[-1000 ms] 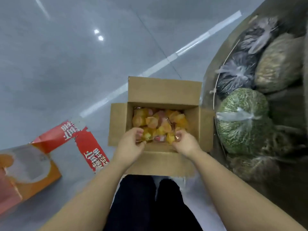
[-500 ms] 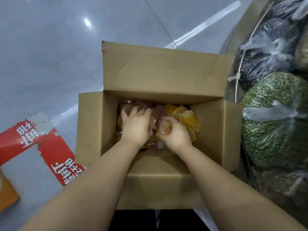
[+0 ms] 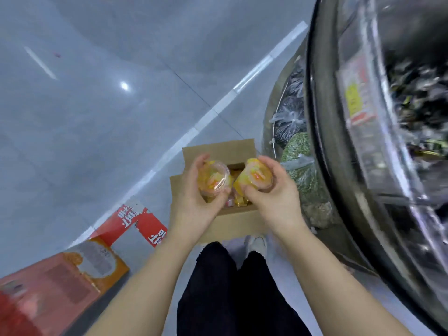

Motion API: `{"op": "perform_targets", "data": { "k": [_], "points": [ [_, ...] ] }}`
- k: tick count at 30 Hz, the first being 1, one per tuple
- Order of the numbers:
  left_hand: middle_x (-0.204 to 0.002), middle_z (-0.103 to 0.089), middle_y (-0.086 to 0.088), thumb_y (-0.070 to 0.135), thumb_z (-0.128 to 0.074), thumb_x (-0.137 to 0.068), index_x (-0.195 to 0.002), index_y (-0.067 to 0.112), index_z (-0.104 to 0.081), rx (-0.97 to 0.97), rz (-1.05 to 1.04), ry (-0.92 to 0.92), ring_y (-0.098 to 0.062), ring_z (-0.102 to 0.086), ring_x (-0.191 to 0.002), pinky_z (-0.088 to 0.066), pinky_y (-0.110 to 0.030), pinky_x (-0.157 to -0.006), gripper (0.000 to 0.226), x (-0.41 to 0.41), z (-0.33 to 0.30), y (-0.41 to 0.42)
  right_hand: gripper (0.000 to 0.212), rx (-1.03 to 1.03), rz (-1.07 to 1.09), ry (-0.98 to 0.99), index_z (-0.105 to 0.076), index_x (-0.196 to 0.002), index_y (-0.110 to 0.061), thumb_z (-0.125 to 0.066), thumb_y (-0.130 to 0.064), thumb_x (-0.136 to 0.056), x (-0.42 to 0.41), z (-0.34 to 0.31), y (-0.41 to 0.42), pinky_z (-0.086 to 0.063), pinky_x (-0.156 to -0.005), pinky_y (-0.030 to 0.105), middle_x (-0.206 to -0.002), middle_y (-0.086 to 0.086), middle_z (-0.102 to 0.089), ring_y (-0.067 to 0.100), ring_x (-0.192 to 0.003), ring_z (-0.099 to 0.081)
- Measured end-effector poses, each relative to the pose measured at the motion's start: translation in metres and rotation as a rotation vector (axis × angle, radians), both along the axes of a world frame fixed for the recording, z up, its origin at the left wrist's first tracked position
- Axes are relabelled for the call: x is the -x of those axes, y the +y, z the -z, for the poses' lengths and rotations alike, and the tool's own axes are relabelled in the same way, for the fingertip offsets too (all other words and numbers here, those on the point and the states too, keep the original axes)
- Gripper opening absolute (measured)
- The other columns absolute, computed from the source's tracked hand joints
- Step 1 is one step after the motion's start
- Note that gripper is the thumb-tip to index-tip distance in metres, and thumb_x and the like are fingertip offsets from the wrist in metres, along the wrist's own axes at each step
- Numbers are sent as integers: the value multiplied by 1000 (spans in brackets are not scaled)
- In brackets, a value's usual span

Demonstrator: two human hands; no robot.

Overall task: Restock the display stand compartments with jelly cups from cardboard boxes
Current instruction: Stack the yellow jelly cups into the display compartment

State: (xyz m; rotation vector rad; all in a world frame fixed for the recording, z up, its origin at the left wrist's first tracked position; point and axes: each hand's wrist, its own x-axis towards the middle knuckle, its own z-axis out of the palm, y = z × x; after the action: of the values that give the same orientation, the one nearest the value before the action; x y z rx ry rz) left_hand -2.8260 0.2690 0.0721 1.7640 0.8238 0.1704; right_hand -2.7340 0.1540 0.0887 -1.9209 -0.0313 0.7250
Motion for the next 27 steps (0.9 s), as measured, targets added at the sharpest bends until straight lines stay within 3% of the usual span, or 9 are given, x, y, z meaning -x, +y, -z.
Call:
{"op": "perform_targets", "data": {
  "k": [2,5,9,11,14,17,20,24,27],
  "points": [
    [-111,-57,18,31,-73,-64,-111,47,-41,-12,29,-61,10,-55,-92,-40,-3,-74,59,-9,-76,-4,59,-69,33,-55,-51,-119,-27,-71,0,-71,0,-76,-11,-49,-93,30,-115,9,-61,17,-101,-63],
    [-100,-62,15,24,-75,-61,-103,46,-50,-1,79,-192,5,-59,-82,-44,-4,-57,54,-28,-171,-14,65,-198,127,-159,-46,-122,-28,-75,-4,-69,-5,-171,-28,-47,-92,25,-113,-4,-62,9,-99,-62],
    [-101,-63,19,10,-71,-64,-107,36,-52,38,252,-386,-2,-58,-95,-43,-16,-84,54,-52,-254,-50,67,-251,187,-358,-44,-123,-35,-75,-13,-67,-7,-257,-72,-48,-90,20,-118,-4,-60,7,-106,-61],
    [-100,-63,22,5,-70,-67,-111,30,-51,123,355,-482,-1,-59,-97,-42,-14,-85,54,-67,-282,-72,65,-247,231,-450,-46,-119,-43,-74,-13,-69,-9,-289,-103,-48,-87,19,-117,-9,-61,6,-106,-60],
    [-100,-63,20,7,-68,-71,-120,23,-47,218,557,-553,2,-59,-94,-42,-12,-82,56,-91,-315,-113,60,-267,316,-544,-48,-119,-42,-70,-14,-70,-14,-327,-151,-48,-81,15,-112,-13,-64,5,-104,-60],
    [-103,-61,20,5,-62,-74,-127,28,-41,238,692,-579,3,-57,-96,-40,-11,-85,62,-111,-339,-163,60,-269,374,-613,-44,-125,-39,-67,-15,-74,-18,-352,-200,-45,-93,24,-119,-9,-59,8,-111,-57],
    [-97,-59,24,3,-64,-70,-123,29,-38,252,729,-606,10,-57,-89,-40,-4,-78,64,-128,-353,-214,65,-243,463,-650,-41,-127,-38,-66,-14,-71,-26,-365,-244,-44,-100,34,-125,-2,-56,11,-114,-55],
    [-97,-58,10,11,-84,-59,-107,26,-40,223,711,-578,8,-59,-85,-44,-7,-74,67,-152,-361,-267,74,-314,593,-586,-46,-118,-42,-81,-14,-59,-45,-371,-299,-53,-74,19,-106,-3,-62,2,-90,-63],
    [-93,-64,2,14,-84,-63,-96,18,-49,188,706,-555,-1,-62,-84,-46,-13,-71,49,-175,-361,-283,69,-239,671,-541,-46,-107,-41,-88,-22,-55,-66,-367,-328,-53,-80,28,-100,-9,-62,10,-94,-63]
  ]
}}
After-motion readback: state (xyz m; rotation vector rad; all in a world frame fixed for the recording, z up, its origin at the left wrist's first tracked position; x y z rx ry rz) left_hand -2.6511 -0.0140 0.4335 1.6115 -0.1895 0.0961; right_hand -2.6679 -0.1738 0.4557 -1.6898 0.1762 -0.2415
